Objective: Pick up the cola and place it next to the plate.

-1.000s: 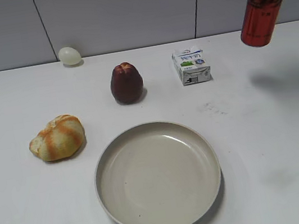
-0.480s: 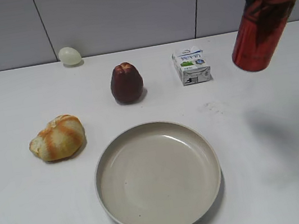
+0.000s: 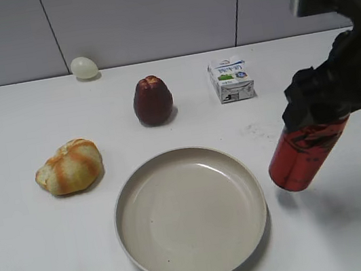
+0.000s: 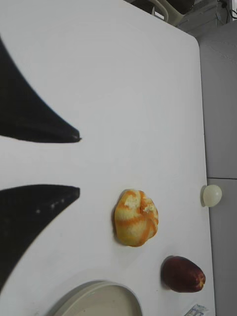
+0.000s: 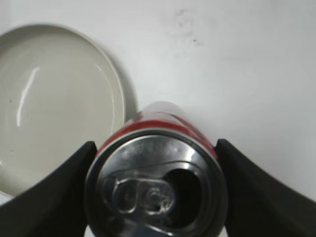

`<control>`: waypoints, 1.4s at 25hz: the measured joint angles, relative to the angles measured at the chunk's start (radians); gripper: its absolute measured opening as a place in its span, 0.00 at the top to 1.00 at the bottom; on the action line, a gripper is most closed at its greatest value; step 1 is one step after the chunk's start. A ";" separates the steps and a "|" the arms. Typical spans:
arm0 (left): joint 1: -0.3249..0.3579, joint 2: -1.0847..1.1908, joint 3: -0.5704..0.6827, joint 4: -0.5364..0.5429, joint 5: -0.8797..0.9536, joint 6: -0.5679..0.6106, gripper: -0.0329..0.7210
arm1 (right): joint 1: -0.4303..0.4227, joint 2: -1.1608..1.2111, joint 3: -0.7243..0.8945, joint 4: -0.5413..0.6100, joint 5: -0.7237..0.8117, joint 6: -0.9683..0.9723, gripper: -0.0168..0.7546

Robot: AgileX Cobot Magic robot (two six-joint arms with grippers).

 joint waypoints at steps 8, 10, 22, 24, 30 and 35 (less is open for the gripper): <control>0.000 0.000 0.000 0.000 0.000 0.000 0.65 | 0.020 0.148 0.009 -0.060 -0.067 0.001 0.28; 0.000 0.000 0.000 0.000 0.000 0.000 0.65 | 0.020 0.167 0.005 -0.060 -0.093 0.001 0.28; 0.000 0.000 0.000 0.000 0.000 0.000 0.65 | 0.009 0.185 -0.120 -0.060 -0.017 0.001 0.11; 0.000 0.000 0.000 0.000 0.000 0.000 0.65 | -0.012 0.190 -0.179 -0.060 0.014 0.001 0.11; 0.000 0.000 0.000 0.000 0.000 0.000 0.65 | -0.169 0.254 -0.402 -0.060 0.197 -0.054 0.12; 0.000 0.000 0.000 0.000 0.000 0.000 0.65 | -0.315 0.303 -0.527 -0.038 0.345 -0.127 0.13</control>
